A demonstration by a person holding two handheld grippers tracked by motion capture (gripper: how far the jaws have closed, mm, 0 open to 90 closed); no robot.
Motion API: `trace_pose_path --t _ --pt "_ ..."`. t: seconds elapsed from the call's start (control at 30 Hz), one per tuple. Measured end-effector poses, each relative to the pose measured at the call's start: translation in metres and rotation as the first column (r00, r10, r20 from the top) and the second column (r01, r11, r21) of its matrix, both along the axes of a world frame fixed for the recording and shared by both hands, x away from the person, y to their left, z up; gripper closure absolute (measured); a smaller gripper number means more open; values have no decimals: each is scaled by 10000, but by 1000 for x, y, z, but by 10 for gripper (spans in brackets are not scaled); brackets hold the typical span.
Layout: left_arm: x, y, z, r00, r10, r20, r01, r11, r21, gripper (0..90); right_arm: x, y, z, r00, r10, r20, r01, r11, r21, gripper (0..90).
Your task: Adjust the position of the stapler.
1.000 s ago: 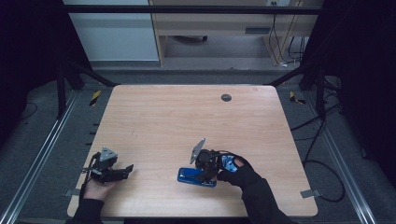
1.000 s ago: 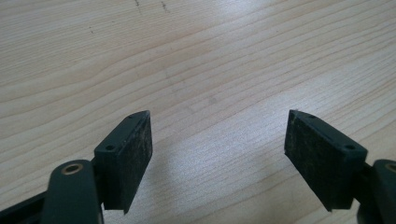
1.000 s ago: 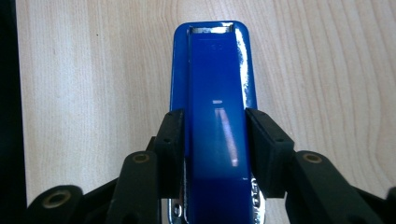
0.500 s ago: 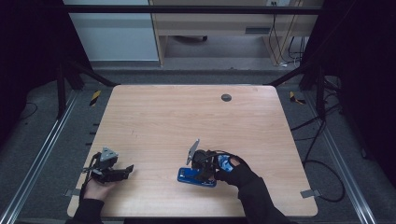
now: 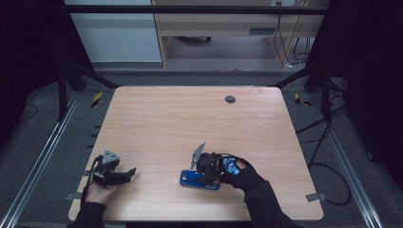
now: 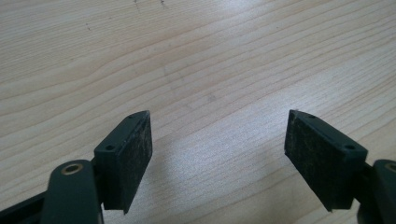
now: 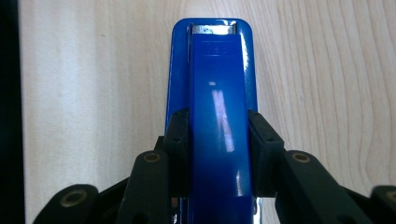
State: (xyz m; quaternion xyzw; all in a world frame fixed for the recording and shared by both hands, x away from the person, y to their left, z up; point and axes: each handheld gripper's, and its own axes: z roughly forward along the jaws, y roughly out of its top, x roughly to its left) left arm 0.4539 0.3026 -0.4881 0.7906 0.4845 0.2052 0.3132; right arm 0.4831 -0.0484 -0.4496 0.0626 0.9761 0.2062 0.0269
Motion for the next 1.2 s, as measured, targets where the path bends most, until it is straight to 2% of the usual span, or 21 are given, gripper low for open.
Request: trace_pose_path --t 0.03,0.07,0.17,0.23,0.43,0.5,0.63,0.8,1.03,1.1,1.2 --pt "0 0 0 10000 -1 -9 1 10000 0 232 -1 0 1 10000 69 -29 -69 9999 112 660" --pt "0 0 0 10000 -1 -11 1 10000 0 232 -2 -1 4 9992 404 -27 -403 9989 222 660" --pt "0 0 0 10000 -16 -2 16 10000 -1 232 -3 0 5 9977 683 -43 -682 9973 271 660" --pt "0 0 0 10000 -12 -2 12 10000 -12 232 -5 2 5 9938 1108 -101 -1104 9935 290 660" --pt "0 0 0 10000 -39 2 39 10000 -17 232 -7 3 -2 9899 1406 -172 -1406 9901 10 659" --pt "0 0 0 10000 -62 -13 62 10000 2 232 -6 2 -4 9910 1322 -221 -1325 9910 -173 659" --pt "0 -1 0 10000 -67 -15 67 10000 12 232 -5 0 -6 9915 1277 -248 -1281 9917 -131 659" --pt "0 -1 0 10000 -87 -19 87 10000 15 232 -3 0 -6 9909 1321 -260 -1329 9906 -332 659" --pt "0 -1 0 10000 -94 -19 94 10000 1 232 -3 -1 -7 9911 1307 -237 -1312 9911 -213 651" --pt "0 -1 0 10000 -91 -24 91 10000 -11 232 -5 -3 -7 9950 963 -276 -960 9953 124 613" --pt "0 -1 0 9999 -120 -48 120 9999 -4 232 -6 -8 -3 9975 652 -263 -630 9949 786 572"
